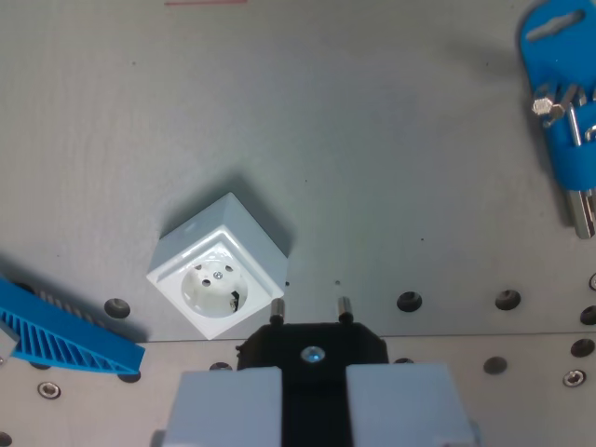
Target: Move above the white socket
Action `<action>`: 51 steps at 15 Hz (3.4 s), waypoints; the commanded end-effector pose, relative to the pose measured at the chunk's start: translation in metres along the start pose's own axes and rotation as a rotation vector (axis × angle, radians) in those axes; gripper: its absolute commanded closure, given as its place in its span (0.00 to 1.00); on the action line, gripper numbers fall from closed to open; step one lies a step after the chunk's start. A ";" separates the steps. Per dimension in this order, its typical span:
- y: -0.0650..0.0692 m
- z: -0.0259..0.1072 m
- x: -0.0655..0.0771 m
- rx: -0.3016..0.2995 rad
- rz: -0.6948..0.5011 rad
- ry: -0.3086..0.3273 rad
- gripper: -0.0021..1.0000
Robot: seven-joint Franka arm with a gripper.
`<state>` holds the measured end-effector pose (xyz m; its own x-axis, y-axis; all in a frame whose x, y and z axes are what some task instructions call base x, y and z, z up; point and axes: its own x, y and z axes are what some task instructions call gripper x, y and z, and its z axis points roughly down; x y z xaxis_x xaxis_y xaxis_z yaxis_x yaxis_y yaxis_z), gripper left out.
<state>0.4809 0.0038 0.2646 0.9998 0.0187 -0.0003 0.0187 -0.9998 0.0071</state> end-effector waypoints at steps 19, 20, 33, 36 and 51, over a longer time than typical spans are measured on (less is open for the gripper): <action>-0.004 0.014 -0.010 0.001 -0.120 0.038 1.00; -0.005 0.016 -0.012 0.001 -0.132 0.043 1.00; -0.019 0.055 -0.037 -0.011 -0.335 0.063 1.00; -0.022 0.065 -0.043 -0.013 -0.386 0.059 1.00; -0.043 0.119 -0.076 -0.027 -0.579 0.047 1.00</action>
<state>0.4082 0.0437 0.1516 0.8975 0.4384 -0.0480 0.4387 -0.8986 -0.0035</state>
